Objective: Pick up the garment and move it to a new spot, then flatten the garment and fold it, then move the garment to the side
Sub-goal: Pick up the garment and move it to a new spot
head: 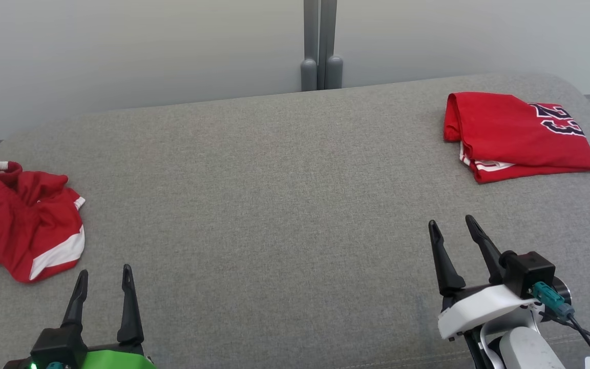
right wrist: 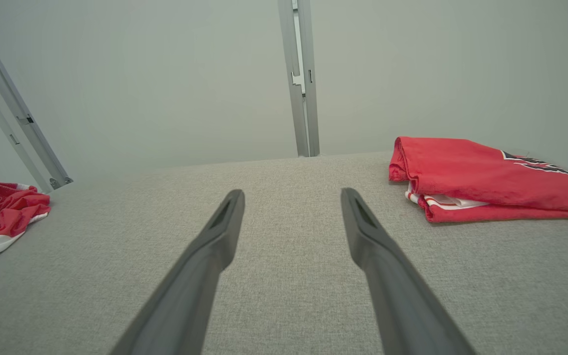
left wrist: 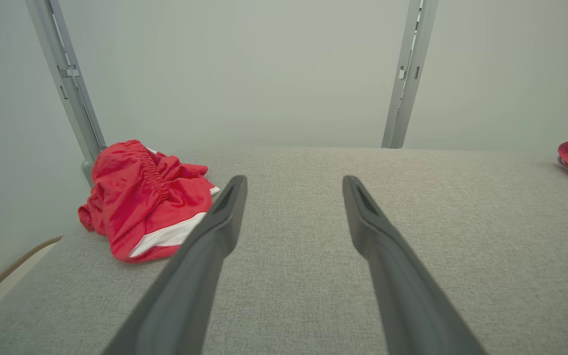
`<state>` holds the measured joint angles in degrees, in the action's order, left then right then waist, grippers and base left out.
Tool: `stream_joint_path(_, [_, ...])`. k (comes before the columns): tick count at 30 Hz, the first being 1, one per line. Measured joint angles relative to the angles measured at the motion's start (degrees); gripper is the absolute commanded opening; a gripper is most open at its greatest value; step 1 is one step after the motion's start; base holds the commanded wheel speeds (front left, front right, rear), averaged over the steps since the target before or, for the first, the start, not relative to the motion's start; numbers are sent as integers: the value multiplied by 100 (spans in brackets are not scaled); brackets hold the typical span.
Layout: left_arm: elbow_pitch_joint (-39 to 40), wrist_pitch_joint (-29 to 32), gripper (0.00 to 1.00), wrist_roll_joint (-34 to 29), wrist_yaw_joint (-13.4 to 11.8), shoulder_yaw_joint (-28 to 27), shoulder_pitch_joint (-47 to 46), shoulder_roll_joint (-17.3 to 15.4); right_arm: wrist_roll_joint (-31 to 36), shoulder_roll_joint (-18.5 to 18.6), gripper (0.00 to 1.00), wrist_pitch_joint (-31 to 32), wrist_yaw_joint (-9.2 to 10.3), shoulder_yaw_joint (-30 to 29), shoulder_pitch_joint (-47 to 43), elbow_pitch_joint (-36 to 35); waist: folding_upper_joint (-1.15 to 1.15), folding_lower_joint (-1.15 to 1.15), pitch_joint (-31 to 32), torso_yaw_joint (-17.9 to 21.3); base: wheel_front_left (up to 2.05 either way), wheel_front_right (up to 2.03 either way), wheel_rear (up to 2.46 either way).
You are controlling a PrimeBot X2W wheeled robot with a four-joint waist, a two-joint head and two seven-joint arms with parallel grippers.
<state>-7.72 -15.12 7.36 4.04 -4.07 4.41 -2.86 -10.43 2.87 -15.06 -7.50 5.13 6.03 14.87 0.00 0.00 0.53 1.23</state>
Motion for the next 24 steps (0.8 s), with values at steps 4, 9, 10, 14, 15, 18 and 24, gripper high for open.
stream_joint_path(4, [0, 0, 100, -69, 0, 8, 2, 0, -33, 0, 100, 0, 1, 4, 0, 35, 0, 0, 8, -10, 0, 0, 0])
stream_joint_path(9, [-4, 0, 100, -113, 7, 0, 3, 0, -40, -1, 100, 0, 1, -1, 0, 43, 0, 0, 9, -26, 0, 0, 0])
stream_joint_path(10, [-4, 0, 100, -115, 9, -4, 3, 0, -40, -1, 100, 0, 1, 0, -1, 42, 0, 0, 9, -30, 0, 0, 0])
stream_joint_path(14, [-1, 0, 100, -130, 14, -16, 5, 0, -47, -1, 100, 1, 1, -1, -7, 52, 0, 0, 10, -57, 0, 0, 0])
stream_joint_path(15, [-1, 0, 100, -130, 14, -16, 5, 0, -47, -1, 100, 1, 1, -1, -7, 52, 0, 0, 10, -57, 0, 0, 0])
stream_joint_path(18, [-4, 0, 100, -127, 18, -12, 8, 0, -47, -2, 100, 0, 1, -23, -22, 73, 0, 0, 15, -99, 0, 0, 0])
stream_joint_path(24, [-10, 0, 100, -110, -7, -46, 10, 0, -46, -2, 100, 1, 1, -15, -42, 107, 0, 0, 37, -255, 0, 0, 0])
